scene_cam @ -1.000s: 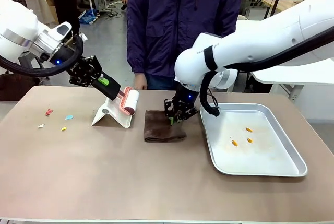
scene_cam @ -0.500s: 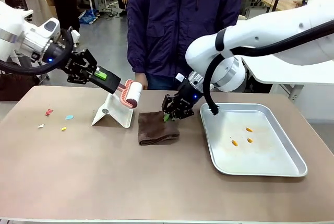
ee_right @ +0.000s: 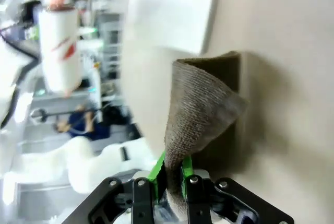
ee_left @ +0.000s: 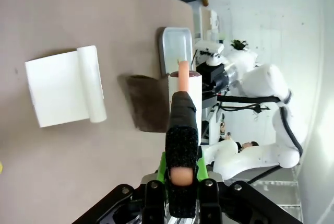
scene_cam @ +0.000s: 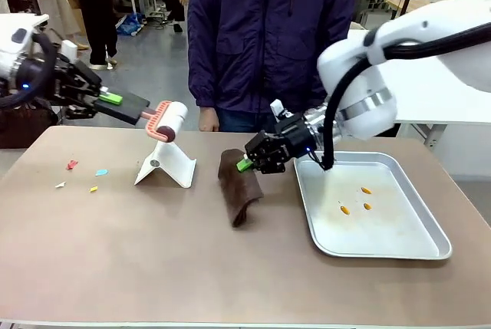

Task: Clean the surface of the table.
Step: Hold the Lint Roller with your left hand and the towel with your right hand.

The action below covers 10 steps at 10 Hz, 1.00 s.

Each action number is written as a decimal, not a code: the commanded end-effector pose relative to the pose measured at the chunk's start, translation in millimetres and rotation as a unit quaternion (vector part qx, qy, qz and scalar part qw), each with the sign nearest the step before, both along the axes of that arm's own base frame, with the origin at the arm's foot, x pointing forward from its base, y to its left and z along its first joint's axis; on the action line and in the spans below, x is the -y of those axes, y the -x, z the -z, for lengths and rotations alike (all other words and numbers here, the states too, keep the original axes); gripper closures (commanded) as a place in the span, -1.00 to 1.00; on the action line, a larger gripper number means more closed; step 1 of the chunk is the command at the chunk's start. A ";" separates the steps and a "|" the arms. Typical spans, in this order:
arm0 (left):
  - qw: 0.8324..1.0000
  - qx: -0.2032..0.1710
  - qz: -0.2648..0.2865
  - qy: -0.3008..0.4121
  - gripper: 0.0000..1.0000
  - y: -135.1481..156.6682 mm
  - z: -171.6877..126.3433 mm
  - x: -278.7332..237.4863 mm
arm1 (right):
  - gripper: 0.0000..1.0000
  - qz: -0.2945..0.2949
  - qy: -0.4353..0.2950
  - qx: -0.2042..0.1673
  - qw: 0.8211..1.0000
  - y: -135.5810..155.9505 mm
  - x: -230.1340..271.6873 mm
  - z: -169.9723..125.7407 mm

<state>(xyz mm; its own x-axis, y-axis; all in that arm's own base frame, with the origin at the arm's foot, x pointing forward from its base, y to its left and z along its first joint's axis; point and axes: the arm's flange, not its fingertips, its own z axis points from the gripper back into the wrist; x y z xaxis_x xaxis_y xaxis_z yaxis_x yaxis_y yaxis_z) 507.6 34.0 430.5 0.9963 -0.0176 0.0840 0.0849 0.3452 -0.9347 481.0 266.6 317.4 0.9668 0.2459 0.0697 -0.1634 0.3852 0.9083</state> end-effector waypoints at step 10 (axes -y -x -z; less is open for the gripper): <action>0.993 0.003 0.046 0.107 0.74 130.4 2.2 -199.8 | 1.00 0.279 -0.243 -0.109 0.923 142.5 304.5 -10.8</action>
<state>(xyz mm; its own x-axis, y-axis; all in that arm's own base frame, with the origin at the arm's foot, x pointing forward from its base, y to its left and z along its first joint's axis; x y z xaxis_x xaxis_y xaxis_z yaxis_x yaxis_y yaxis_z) 367.3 212.4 430.7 0.9969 -0.0291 0.0735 0.0768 0.1409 -0.9870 381.8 -32.9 317.4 0.9392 -0.2946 -0.1762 0.1517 -0.1042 0.9829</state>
